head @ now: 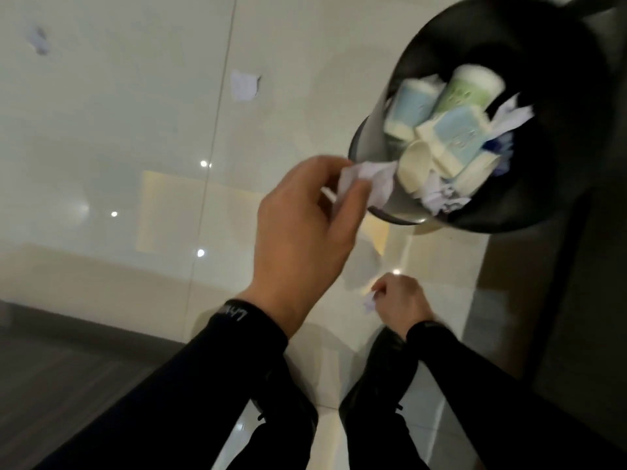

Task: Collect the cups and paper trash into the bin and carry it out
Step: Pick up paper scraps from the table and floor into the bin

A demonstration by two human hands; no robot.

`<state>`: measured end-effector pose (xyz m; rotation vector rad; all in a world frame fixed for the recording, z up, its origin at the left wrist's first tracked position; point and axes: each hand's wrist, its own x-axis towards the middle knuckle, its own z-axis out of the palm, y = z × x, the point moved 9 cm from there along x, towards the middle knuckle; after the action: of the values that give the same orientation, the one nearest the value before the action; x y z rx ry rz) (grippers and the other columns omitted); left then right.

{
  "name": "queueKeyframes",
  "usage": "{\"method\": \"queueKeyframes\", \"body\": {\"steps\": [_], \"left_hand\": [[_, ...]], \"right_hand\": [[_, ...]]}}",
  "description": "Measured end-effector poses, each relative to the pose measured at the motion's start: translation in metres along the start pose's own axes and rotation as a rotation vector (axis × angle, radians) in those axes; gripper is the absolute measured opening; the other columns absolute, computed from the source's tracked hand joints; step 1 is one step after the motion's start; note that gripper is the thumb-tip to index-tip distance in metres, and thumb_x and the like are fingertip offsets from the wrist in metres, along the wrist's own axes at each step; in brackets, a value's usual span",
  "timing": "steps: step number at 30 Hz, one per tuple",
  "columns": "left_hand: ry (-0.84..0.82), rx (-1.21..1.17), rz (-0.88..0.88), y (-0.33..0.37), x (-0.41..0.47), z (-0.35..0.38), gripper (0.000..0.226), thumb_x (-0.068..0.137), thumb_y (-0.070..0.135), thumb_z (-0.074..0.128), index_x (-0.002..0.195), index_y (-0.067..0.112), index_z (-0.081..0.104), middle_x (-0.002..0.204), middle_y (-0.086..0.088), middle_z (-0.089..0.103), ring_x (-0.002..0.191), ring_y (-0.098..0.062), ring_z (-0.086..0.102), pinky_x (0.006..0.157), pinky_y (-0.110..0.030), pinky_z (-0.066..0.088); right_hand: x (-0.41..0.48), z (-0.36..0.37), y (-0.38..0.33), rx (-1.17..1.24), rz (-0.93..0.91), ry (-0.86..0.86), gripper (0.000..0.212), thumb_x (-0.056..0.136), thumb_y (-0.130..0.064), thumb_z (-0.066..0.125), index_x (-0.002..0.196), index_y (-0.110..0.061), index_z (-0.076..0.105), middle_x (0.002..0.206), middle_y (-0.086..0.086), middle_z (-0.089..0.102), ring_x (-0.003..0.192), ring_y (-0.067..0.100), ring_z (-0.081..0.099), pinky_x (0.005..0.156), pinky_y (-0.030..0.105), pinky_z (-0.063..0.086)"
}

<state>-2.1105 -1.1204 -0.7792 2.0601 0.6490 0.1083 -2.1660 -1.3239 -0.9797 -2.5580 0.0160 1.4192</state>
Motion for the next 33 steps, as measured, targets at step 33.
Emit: {"method": "queueKeyframes", "body": {"steps": [33], "left_hand": [[-0.329,0.341,-0.699,-0.12,0.187,-0.246,0.029,0.083,0.024,0.048,0.108,0.019,0.061,0.112,-0.008,0.067,0.105,-0.027,0.06,0.087,-0.03,0.044]], "right_hand": [[-0.021,-0.219,-0.343,0.591,0.13,-0.032,0.014,0.088,0.003,0.053,0.099,-0.004,0.059,0.078,0.015,0.058,0.066,0.027,0.054,0.058,0.034,0.044]]}}
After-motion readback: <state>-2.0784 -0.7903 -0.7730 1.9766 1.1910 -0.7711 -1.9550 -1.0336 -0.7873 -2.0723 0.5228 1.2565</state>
